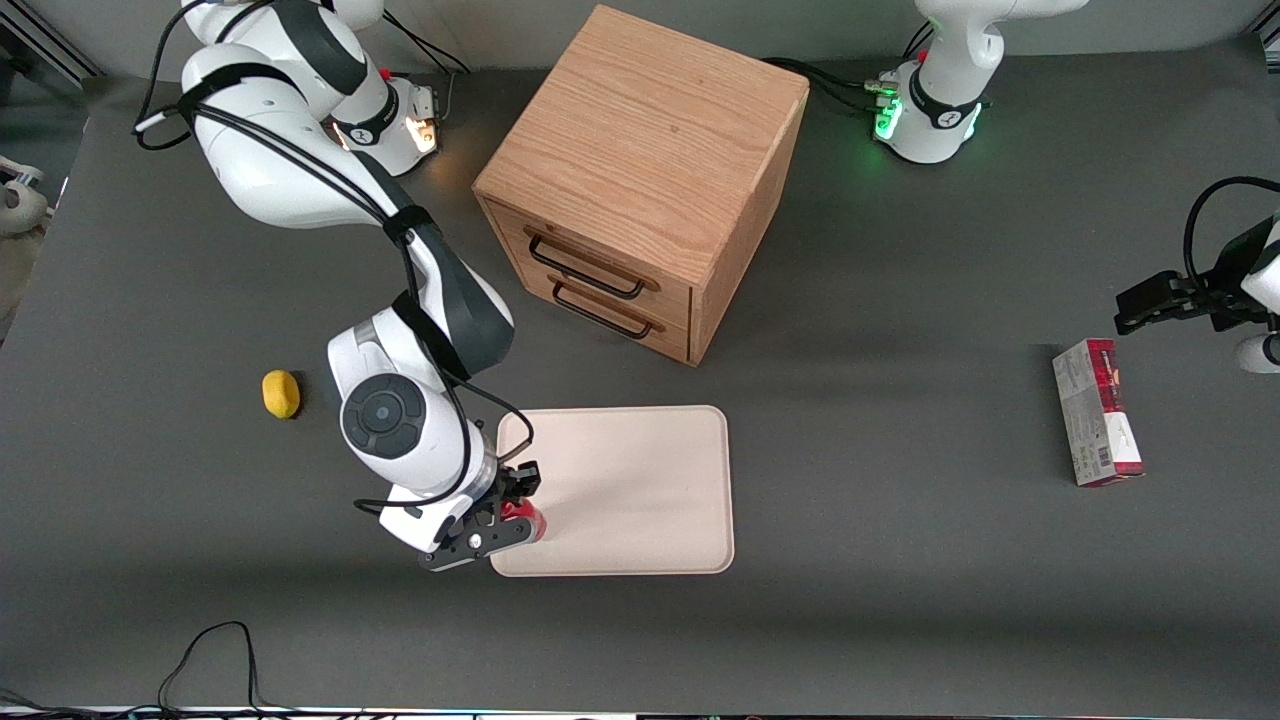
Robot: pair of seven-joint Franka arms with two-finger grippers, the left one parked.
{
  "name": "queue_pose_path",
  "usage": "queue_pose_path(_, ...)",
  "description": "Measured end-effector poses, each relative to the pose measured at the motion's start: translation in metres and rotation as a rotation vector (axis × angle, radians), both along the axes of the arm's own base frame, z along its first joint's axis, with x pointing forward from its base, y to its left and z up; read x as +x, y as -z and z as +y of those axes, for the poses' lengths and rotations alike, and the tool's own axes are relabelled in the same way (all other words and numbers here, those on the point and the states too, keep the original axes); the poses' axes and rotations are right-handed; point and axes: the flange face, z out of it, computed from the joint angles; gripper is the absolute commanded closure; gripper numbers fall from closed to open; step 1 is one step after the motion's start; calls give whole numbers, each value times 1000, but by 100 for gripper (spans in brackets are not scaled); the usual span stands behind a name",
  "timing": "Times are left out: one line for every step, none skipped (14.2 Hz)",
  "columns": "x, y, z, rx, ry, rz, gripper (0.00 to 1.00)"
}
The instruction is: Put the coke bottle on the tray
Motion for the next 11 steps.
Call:
queue_pose_path(0, 5, -2, -4, 1, 8, 69)
queue_pose_path(0, 8, -3, -7, 2, 13, 55)
queue_pose_path(-1, 10, -3, -8, 1, 16, 53)
queue_pose_path(-1, 10, -3, -8, 1, 15, 51)
queue_pose_path(0, 9, -2, -4, 0, 6, 48)
queue_pose_path(1, 7, -2, 2, 0, -5, 21)
queue_pose_path(1, 7, -1, 3, 0, -7, 0)
queue_pose_path(2, 8, -1, 4, 0, -9, 0)
queue_pose_path(2, 7, -1, 9, 1, -17, 0)
queue_pose_path(3, 6, -2, 12, 5, -23, 0)
queue_pose_path(5, 1, -4, 15, 17, -30, 0)
